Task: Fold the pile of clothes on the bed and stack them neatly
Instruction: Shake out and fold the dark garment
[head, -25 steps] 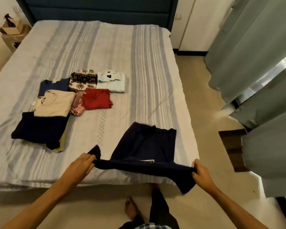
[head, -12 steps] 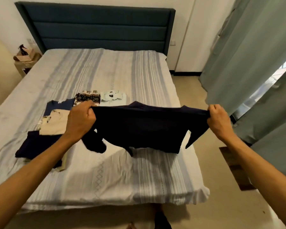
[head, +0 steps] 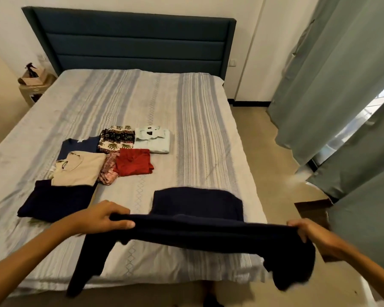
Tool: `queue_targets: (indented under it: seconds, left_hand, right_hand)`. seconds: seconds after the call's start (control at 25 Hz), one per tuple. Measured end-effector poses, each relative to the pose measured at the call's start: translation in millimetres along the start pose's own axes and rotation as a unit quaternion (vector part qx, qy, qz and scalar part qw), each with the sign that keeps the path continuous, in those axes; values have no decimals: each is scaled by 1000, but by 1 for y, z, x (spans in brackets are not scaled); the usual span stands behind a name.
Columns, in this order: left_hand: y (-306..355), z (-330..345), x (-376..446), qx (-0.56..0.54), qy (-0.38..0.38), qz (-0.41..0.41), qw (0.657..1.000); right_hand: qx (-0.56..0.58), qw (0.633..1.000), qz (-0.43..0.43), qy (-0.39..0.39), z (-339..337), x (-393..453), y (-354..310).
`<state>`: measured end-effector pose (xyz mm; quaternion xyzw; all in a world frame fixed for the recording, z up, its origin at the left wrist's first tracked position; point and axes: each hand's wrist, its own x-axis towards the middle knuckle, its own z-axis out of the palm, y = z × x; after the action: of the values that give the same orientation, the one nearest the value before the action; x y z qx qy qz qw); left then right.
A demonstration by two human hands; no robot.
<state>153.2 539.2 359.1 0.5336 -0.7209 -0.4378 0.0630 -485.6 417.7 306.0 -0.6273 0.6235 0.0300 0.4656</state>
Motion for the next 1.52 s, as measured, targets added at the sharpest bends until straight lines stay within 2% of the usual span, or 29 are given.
queue_targets:
  seconds: [0.12,0.24,0.36,0.48,0.56,0.6,0.64,0.68,0.72,0.76,0.8,0.84,0.92,0.96,1.0,1.08,1.12,1.24,1.32,1.44,1.52]
  left_hand:
    - [17,-46,5,-61,47,0,997]
    - [27,-89,40,-60,123,-6,991]
    - [21,-134,115,44,182,-17,982]
    - [-26,-176,243,161,258,-71,950]
    - [-51,-192,332,232,338,-176,895]
    - [-61,-186,367,218,379,-223,871]
    - [-71,-169,391,190,418,-248,853]
    - [-86,-141,407,156,439,-253,848]
    - [-114,-96,419,129,428,-248,859]
    - [-145,-43,422,98,386,-257,880]
    - [-175,16,417,33,329,-290,898]
    - [-203,71,408,-53,265,-346,898]
    - [-243,165,393,-218,171,-448,850]
    - [-252,199,385,-258,158,-462,833]
    - [-259,228,382,-277,177,-458,826]
    - [-263,269,384,-284,251,-434,818]
    - [-263,281,386,-272,262,-427,822]
    - [-251,303,395,-257,229,-418,841]
    - [-231,305,394,-306,260,-445,801]
    - [-190,304,362,-419,335,-475,698]
    - [-155,299,323,-470,310,-501,658]
  right_hand:
    - [133,987,29,84,-42,4,-29]
    - [129,989,-11,78,-93,10,-94]
    - [61,994,-58,69,-135,66,-148]
    - [-5,982,-56,179,-166,204,-170]
    - [-111,946,-34,303,-170,299,-183]
    - [-141,928,8,345,-160,337,-187]
    - [-133,915,31,379,-139,364,-187]
    - [-112,918,33,378,-108,389,-176]
    - [-95,935,32,341,-66,408,-156]
    - [-69,955,38,287,-15,423,-124]
    - [-14,971,80,225,38,435,-85]
    - [31,975,136,173,86,437,-49]
    - [105,951,253,140,162,442,15]
    - [112,936,291,160,187,439,37]
    - [114,925,314,179,208,436,55]
    - [208,905,305,212,235,434,86]
    - [251,896,296,217,240,431,96]
    - [342,886,265,168,236,408,106]
    - [431,855,256,134,227,386,109]
    - [485,816,271,161,199,340,105]
    - [535,783,272,161,173,298,98]
